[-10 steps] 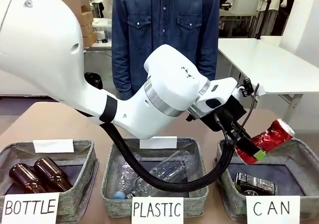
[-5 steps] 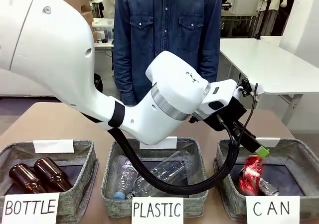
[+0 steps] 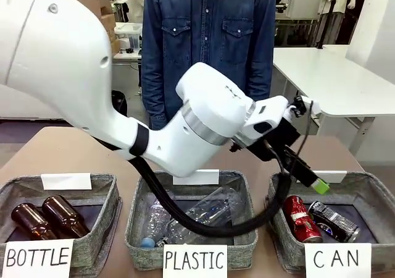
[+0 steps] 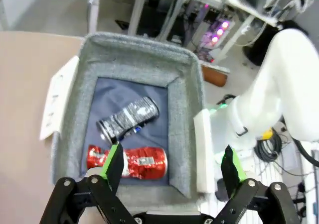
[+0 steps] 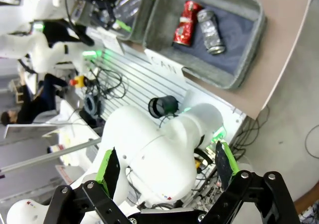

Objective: Sort the can waste into the basket.
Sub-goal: Pick up the can waste from the table and place it in the right Fabric basket.

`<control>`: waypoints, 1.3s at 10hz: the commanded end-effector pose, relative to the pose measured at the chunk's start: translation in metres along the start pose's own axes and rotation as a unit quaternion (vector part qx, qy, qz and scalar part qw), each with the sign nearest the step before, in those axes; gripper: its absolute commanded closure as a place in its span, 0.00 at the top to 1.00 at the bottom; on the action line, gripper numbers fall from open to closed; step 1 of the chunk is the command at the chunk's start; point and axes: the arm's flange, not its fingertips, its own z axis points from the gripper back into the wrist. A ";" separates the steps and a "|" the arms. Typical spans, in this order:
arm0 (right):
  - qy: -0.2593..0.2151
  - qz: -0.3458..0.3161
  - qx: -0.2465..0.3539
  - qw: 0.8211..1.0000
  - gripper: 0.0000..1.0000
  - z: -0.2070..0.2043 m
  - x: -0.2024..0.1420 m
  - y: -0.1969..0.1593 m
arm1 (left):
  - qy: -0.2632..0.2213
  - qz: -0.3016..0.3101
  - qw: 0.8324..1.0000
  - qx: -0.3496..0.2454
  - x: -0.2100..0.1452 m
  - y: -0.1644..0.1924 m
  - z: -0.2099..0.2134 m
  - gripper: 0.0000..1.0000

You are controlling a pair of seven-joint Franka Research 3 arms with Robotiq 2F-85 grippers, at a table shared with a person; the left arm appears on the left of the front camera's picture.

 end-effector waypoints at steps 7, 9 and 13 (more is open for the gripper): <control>-0.072 0.075 0.175 0.979 1.00 -0.162 0.222 0.107 | -0.049 0.432 0.900 0.027 -0.111 -0.024 0.389 1.00; -0.074 0.041 0.257 0.963 1.00 -0.206 0.255 0.135 | -0.209 0.479 0.852 0.028 -0.155 -0.045 0.451 1.00; -0.064 0.044 0.255 0.964 1.00 -0.217 0.260 0.139 | -0.175 0.490 0.854 0.003 -0.164 -0.036 0.473 1.00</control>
